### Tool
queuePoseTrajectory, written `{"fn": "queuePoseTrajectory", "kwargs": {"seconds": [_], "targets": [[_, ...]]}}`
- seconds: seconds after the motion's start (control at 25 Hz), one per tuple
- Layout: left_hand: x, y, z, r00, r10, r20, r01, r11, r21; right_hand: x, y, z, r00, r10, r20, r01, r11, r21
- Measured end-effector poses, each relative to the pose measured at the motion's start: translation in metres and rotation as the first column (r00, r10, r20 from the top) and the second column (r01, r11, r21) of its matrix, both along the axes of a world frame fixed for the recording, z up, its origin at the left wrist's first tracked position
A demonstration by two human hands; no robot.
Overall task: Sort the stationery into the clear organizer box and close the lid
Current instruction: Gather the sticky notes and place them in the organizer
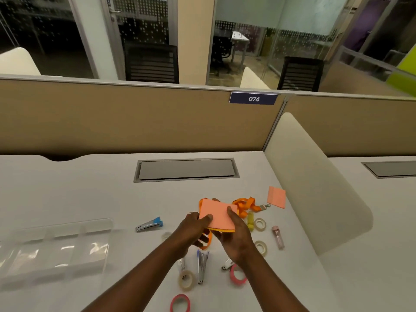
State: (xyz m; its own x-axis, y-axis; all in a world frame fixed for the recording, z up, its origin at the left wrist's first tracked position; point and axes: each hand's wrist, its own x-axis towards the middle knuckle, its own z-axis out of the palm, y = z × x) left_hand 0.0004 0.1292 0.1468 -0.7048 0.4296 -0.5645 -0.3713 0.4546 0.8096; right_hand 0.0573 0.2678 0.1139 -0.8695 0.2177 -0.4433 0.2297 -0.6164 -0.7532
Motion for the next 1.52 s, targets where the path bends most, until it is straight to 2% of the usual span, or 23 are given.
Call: {"fn": "queuePoseTrajectory", "kwargs": {"seconds": [0.08, 0.12, 0.16, 0.2, 0.24, 0.28, 0.32, 0.36, 0.44, 0.52, 0.64, 0.76, 0.92, 1.08, 1.16, 1.32, 1.52], "targets": [[-0.003, 0.02, -0.004, 0.995, 0.07, 0.076, -0.078, 0.991, 0.112, -0.009, 0.024, -0.007, 0.999, 0.041, 0.029, -0.042, 0.999, 0.03], [-0.007, 0.029, -0.005, 0.991, 0.118, 0.067, -0.125, 0.983, 0.131, -0.015, 0.038, -0.01, 0.997, 0.05, 0.051, -0.054, 0.996, 0.078], [-0.011, 0.038, -0.006, 0.987, 0.155, 0.044, -0.16, 0.978, 0.131, -0.022, 0.055, -0.013, 0.995, 0.05, 0.086, -0.064, 0.983, 0.173], [-0.014, 0.046, -0.007, 0.984, 0.176, 0.018, -0.177, 0.976, 0.126, -0.029, 0.073, -0.019, 0.991, 0.028, 0.133, -0.072, 0.938, 0.34], [-0.017, 0.052, -0.008, 0.983, 0.184, -0.003, -0.183, 0.976, 0.119, -0.036, 0.093, -0.026, 0.985, -0.023, 0.168, -0.077, 0.823, 0.563], [-0.021, 0.058, -0.009, 0.982, 0.19, -0.02, -0.187, 0.976, 0.112, -0.042, 0.115, -0.035, 0.98, -0.086, 0.178, -0.084, 0.635, 0.768], [-0.024, 0.064, -0.011, 0.98, 0.195, -0.035, -0.191, 0.976, 0.107, -0.048, 0.138, -0.044, 0.978, -0.121, 0.169, -0.1, 0.437, 0.894], [-0.028, 0.071, -0.014, 0.978, 0.203, -0.044, -0.197, 0.975, 0.105, -0.056, 0.162, -0.054, 0.975, -0.14, 0.171, -0.123, 0.296, 0.947], [-0.031, 0.081, -0.019, 0.974, 0.219, -0.054, -0.212, 0.972, 0.104, -0.072, 0.202, -0.067, 0.941, -0.197, 0.274, -0.244, 0.165, 0.956], [-0.032, 0.091, -0.026, 0.973, 0.225, -0.058, -0.217, 0.969, 0.116, -0.089, 0.233, -0.075, 0.867, -0.26, 0.426, -0.413, 0.104, 0.905], [-0.034, 0.104, -0.036, 0.973, 0.224, -0.055, -0.216, 0.969, 0.119, -0.112, 0.258, -0.088, 0.745, -0.321, 0.585, -0.57, 0.151, 0.808], [-0.038, 0.111, -0.045, 0.974, 0.215, -0.065, -0.209, 0.973, 0.095, -0.125, 0.269, -0.101, 0.648, -0.388, 0.655, -0.638, 0.193, 0.745], [-0.045, 0.112, -0.053, 0.977, 0.207, -0.058, -0.202, 0.976, 0.087, -0.138, 0.277, -0.108, 0.666, -0.418, 0.618, -0.64, 0.106, 0.761], [-0.046, 0.116, -0.061, 0.977, 0.21, -0.037, -0.207, 0.976, 0.071, -0.144, 0.283, -0.106, 0.657, -0.408, 0.633, -0.656, 0.103, 0.747], [-0.045, 0.117, -0.065, 0.978, 0.209, -0.019, -0.207, 0.976, 0.074, -0.145, 0.291, -0.104, 0.64, -0.407, 0.652, -0.669, 0.123, 0.733], [-0.042, 0.115, -0.071, 0.98, 0.201, -0.014, -0.199, 0.977, 0.075, -0.146, 0.303, -0.102, 0.617, -0.352, 0.704, -0.663, 0.248, 0.706], [-0.038, 0.11, -0.075, 0.98, 0.199, -0.006, -0.198, 0.977, 0.081, -0.152, 0.297, -0.102, 0.639, -0.287, 0.714, -0.666, 0.259, 0.7]]}}
